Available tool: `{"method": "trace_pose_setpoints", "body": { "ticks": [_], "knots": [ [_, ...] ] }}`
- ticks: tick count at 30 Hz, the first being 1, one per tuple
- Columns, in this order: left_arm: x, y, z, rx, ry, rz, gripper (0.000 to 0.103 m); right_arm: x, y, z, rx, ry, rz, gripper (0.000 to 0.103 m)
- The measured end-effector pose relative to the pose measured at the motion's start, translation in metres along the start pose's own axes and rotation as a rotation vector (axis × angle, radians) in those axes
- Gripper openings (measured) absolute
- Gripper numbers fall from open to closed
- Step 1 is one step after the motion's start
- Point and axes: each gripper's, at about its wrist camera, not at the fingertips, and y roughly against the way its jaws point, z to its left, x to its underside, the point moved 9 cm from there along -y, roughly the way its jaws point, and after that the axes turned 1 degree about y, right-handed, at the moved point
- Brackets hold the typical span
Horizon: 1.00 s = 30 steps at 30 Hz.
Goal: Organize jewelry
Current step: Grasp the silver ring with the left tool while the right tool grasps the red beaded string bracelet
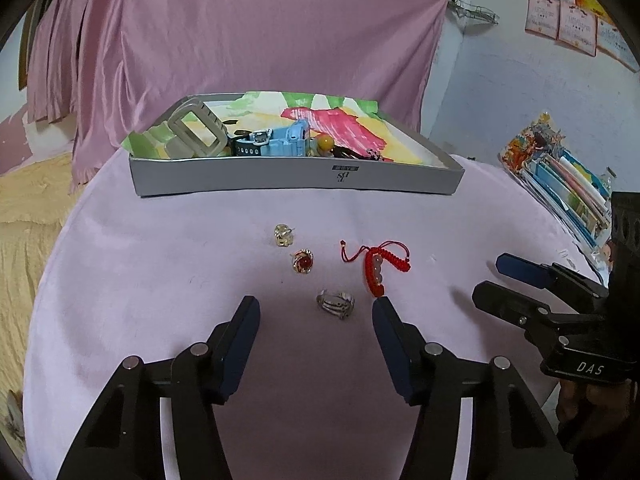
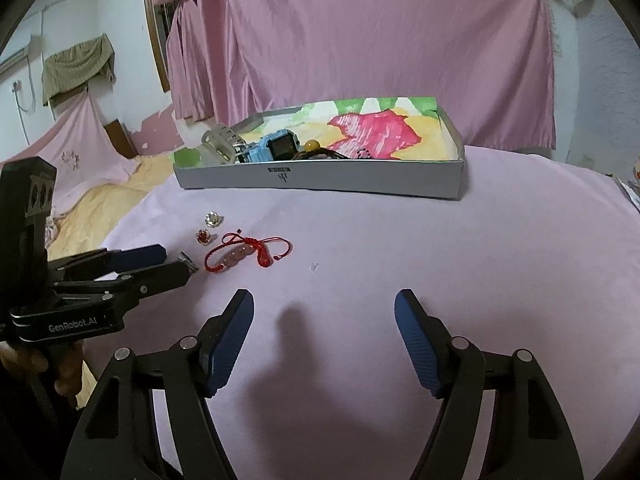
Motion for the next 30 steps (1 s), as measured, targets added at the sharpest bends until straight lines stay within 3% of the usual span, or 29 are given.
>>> {"method": "trace_pose_setpoints", "body": {
  "ticks": [16,30],
  "knots": [
    [-0.009,-0.01,-0.002,0.005,-0.045,0.043,0.02,-0.009,-0.026,0.006,0.007,0.027,0.1,0.068],
    [-0.012,-0.007,0.023,-0.018,0.0,0.042,0.02,-0.02,-0.043,0.04,-0.048,0.102,0.145,0.063]
  ]
}}
